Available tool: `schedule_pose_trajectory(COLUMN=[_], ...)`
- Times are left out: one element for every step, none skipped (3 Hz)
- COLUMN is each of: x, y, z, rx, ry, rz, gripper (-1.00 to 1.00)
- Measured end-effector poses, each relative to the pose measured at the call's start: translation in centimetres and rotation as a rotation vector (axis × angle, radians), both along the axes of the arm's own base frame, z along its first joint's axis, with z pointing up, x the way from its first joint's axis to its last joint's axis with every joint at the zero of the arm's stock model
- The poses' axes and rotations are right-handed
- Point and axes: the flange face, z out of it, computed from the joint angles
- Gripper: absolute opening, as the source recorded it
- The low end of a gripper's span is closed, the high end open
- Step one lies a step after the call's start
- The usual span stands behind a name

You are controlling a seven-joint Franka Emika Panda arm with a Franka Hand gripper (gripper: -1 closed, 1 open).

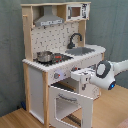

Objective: Play with the kitchen

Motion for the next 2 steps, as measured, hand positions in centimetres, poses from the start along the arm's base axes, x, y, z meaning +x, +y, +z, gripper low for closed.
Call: schedule_pose_trajectory(x=[-1.3,-2.9], y=[0.8,1.0], z=[0.9,0.6], rx=[0.036,0.034], ry=[-0.019,-0.021], rz=[-0.012,-0.028], gripper=[1.0,1.0])
